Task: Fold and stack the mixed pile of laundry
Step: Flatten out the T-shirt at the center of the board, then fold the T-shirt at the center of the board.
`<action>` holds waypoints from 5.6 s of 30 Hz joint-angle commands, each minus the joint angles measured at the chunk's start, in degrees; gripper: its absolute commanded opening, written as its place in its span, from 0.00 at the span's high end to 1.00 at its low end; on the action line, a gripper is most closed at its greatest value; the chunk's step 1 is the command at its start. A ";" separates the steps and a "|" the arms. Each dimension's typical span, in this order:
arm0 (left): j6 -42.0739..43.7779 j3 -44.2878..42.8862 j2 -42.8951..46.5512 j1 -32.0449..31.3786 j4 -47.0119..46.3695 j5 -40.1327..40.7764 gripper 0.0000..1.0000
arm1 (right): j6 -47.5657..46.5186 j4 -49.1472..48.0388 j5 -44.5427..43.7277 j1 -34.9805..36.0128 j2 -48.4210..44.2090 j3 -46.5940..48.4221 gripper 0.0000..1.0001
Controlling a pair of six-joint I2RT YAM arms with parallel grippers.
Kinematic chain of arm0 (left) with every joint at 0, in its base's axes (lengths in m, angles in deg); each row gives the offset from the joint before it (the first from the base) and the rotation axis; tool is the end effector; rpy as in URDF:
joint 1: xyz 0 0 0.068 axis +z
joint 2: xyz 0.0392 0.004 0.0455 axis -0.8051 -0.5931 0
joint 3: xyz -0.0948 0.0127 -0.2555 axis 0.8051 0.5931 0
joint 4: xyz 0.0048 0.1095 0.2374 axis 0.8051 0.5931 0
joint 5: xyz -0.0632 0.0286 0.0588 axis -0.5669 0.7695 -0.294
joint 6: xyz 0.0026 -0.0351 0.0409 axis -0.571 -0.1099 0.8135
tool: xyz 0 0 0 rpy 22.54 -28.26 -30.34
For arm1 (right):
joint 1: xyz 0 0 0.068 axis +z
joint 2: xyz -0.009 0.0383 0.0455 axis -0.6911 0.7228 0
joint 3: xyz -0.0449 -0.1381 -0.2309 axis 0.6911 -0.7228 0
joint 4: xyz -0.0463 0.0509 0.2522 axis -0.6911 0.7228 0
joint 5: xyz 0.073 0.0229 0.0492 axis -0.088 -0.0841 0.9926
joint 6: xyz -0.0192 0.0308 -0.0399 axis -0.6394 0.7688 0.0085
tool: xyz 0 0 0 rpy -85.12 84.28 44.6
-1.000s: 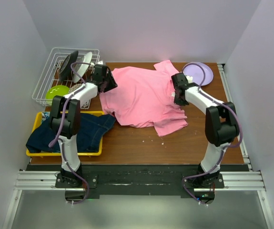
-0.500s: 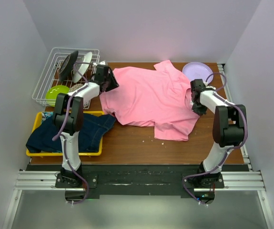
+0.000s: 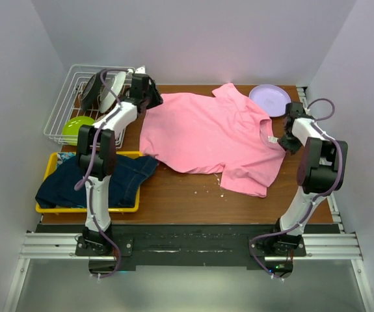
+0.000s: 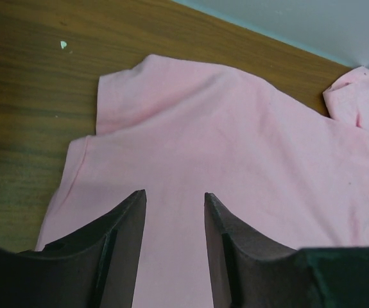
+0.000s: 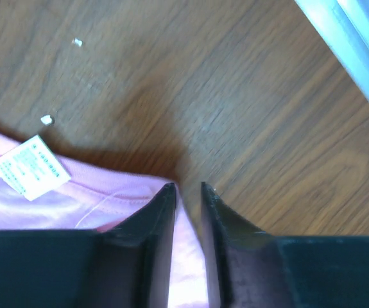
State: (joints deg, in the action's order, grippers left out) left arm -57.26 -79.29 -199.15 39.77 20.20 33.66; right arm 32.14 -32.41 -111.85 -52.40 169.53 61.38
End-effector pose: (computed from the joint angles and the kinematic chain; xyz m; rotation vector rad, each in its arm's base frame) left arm 0.4925 -0.1202 0.2292 -0.3848 2.1440 -0.4369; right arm 0.3746 -0.0729 0.1847 1.0566 2.4283 -0.4868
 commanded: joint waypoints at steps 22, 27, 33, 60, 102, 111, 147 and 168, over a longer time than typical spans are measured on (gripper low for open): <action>14.85 -24.22 -19.45 1.28 -2.62 13.29 0.53 | -6.43 -15.08 8.09 28.46 -1.55 5.28 0.29; 13.70 -24.40 -21.82 1.28 -5.08 11.10 0.53 | -6.60 -17.11 10.55 28.38 -1.98 3.26 0.29; 11.07 -24.05 -24.20 1.28 -5.96 9.26 0.54 | -6.60 -18.17 10.90 28.38 -2.51 1.67 0.29; 6.77 -34.51 -31.76 4.53 -26.26 9.96 1.00 | -6.51 -17.02 11.52 28.55 8.03 10.01 0.28; -14.51 45.63 36.27 -4.52 -4.82 13.99 0.43 | -5.20 -19.75 14.68 35.49 -6.47 0.79 0.28; -22.59 51.26 38.82 -4.52 0.36 18.74 0.41 | -4.84 -20.18 14.15 35.93 -5.77 -0.79 0.28; -17.68 55.84 44.62 -3.64 5.65 16.82 0.43 | -18.47 -24.23 18.56 58.00 13.65 20.02 0.46; -12.40 46.79 31.35 -7.24 1.77 8.73 0.55 | -6.96 -24.58 20.22 50.09 21.74 25.93 0.91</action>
State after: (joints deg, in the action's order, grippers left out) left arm -70.97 -29.36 -166.25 34.44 24.01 44.24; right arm 22.48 -55.99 -93.78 -1.50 190.58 84.88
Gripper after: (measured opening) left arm 0.455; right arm 0.096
